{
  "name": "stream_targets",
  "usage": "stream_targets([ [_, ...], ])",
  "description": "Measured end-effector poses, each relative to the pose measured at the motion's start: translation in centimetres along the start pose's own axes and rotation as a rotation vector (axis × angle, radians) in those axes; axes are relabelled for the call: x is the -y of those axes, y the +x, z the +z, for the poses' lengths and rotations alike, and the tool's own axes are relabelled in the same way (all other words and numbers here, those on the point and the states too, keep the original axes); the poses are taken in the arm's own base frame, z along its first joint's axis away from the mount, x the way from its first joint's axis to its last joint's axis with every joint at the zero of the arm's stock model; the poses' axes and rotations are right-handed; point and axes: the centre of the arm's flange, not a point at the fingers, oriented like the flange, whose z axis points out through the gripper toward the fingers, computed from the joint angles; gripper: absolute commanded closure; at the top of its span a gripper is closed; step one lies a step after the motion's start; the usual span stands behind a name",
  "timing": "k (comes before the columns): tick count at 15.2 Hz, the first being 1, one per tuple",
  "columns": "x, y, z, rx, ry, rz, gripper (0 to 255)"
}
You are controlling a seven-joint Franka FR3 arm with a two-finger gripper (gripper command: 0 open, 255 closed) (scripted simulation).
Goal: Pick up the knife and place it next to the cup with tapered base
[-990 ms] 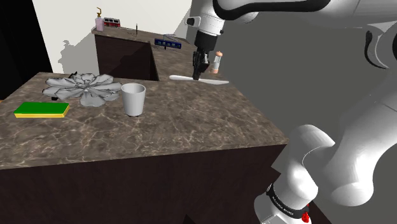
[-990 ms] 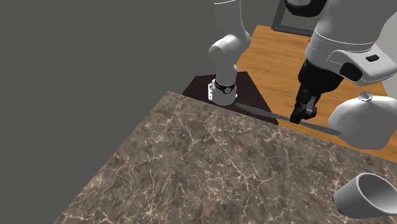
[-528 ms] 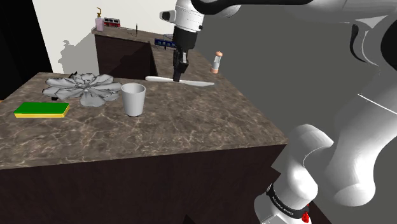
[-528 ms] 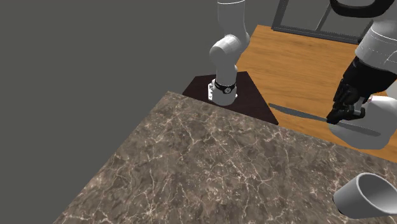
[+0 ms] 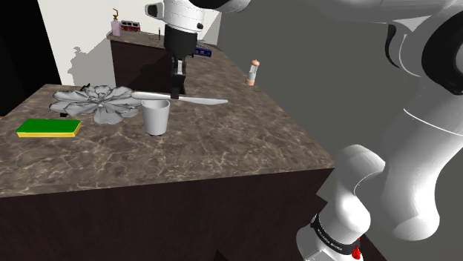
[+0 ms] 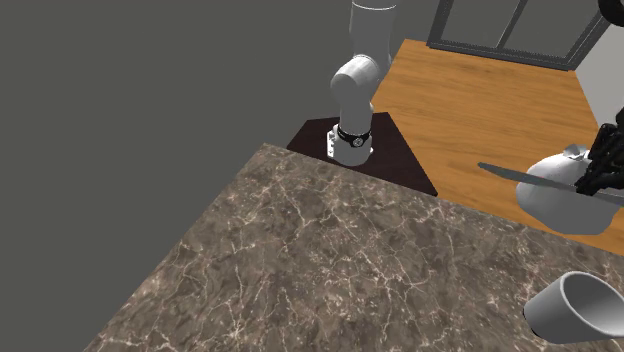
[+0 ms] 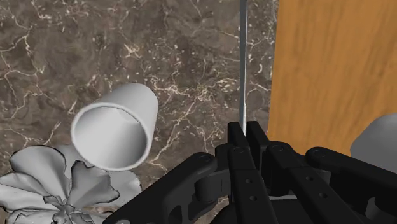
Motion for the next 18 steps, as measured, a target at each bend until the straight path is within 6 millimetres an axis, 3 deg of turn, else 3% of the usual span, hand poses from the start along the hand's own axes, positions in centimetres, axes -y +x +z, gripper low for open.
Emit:
stream_targets([
  [9,4.4,11.8,0.5,-0.001,0.0,0.001,255],
  [11,4.9,12.6,1.4,0.0,0.001,0.0,255],
  [18,5.0,12.8,5.0,0.0,0.001,0.001,255],
])
